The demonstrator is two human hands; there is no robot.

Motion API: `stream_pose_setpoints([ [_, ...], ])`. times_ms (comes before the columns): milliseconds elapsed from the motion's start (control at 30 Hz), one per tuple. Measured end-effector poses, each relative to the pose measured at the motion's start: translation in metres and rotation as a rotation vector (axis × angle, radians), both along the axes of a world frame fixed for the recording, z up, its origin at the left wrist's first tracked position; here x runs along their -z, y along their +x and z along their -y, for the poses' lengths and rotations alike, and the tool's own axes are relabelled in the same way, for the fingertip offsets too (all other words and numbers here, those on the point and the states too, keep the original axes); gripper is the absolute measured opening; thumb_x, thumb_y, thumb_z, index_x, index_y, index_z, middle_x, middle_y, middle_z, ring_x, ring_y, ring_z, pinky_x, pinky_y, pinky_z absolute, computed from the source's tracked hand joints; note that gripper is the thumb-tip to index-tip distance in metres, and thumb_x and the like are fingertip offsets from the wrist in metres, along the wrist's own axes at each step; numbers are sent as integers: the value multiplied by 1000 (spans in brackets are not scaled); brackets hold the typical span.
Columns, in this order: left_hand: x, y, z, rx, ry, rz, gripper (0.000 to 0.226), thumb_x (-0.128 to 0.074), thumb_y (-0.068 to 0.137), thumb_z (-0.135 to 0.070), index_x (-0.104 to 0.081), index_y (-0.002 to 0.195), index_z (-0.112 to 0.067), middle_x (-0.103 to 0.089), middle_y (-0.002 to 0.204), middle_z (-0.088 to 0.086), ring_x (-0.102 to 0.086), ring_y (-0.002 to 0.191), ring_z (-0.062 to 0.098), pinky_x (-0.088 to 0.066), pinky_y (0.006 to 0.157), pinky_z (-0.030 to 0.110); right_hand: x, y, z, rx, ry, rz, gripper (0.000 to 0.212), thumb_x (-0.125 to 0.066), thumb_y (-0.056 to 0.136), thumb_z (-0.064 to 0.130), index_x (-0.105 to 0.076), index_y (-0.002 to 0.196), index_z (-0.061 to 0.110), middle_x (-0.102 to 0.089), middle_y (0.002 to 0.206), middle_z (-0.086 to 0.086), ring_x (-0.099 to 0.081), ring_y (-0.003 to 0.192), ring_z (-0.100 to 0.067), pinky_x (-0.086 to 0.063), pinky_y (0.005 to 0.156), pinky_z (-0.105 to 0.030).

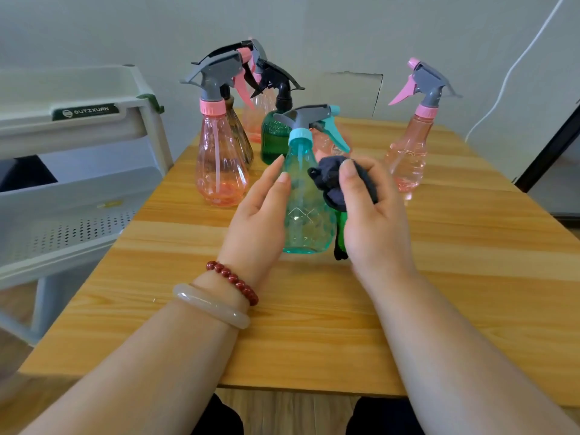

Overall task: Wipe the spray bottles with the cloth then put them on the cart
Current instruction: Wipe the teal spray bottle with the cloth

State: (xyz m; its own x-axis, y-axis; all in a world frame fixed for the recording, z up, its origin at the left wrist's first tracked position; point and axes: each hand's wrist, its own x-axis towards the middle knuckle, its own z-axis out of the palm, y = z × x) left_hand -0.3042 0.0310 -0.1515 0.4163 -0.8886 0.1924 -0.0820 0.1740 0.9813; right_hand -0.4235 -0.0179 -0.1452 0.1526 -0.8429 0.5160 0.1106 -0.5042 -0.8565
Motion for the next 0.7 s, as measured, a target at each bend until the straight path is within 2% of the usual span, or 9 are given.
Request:
stream_pose_setpoints([
  [67,1,-1,0,14,-9,-10,39,-42,104,-35,-46,143,-41,-49,120,-36,-43,101,-30,-36,85,-5,3,0,1,90,-69,-73,11,-61,87,43,-66,95,38,-63,107,5,-60,105,-6,-46,92,-19],
  [167,1,-2,-1,27,-29,-10,39,-42,104,-37,-47,142,-44,-48,133,-30,-43,112,-23,-36,96,4,4,-3,1,217,-249,-141,22,-66,90,29,-66,112,28,-63,111,5,-59,109,-5,-40,94,-12],
  [267,1,0,0,35,-57,-91,36,-49,100,-42,-53,136,-46,-54,140,-19,-48,128,-4,-41,111,32,5,-3,-2,153,-428,-196,26,-63,91,21,-68,114,10,-61,112,-2,-56,111,-5,-38,96,-13],
  [333,1,2,0,44,-64,-115,41,-52,93,-47,-55,134,-46,-57,139,-15,-50,131,5,-41,112,41,6,0,-4,51,-466,-224,27,-64,91,19,-70,113,6,-61,118,-6,-56,116,-8,-39,99,-17],
  [467,0,0,-3,87,-97,-49,38,-46,104,-28,-50,142,-34,-55,139,-17,-49,129,-5,-41,112,31,5,0,1,54,-467,-235,18,-64,93,13,-72,109,11,-65,119,0,-59,116,-9,-44,99,-21],
  [533,-1,-5,-5,120,-106,15,39,-46,104,-22,-49,142,-30,-54,133,-26,-46,121,-20,-38,106,11,5,-2,10,112,-332,-165,20,-63,93,13,-70,112,16,-64,121,5,-57,120,-4,-41,102,-19],
  [600,0,-9,-4,143,-95,77,39,-46,104,-20,-49,141,-30,-50,122,-35,-42,109,-32,-34,90,-5,5,-5,14,127,-207,-85,22,-63,93,15,-68,114,19,-64,126,4,-55,124,-5,-40,106,-20],
  [667,2,-8,-3,145,-99,85,39,-45,104,-20,-49,142,-29,-53,126,-30,-44,113,-28,-35,93,-3,5,-8,10,110,-275,-121,22,-64,92,11,-69,113,16,-65,126,1,-55,125,-8,-40,108,-25],
  [700,3,-5,-2,141,-104,58,40,-44,105,-21,-49,143,-27,-55,132,-24,-47,120,-20,-38,100,4,5,-9,6,71,-348,-156,21,-65,91,8,-70,111,13,-65,123,-1,-56,124,-9,-41,108,-27],
])
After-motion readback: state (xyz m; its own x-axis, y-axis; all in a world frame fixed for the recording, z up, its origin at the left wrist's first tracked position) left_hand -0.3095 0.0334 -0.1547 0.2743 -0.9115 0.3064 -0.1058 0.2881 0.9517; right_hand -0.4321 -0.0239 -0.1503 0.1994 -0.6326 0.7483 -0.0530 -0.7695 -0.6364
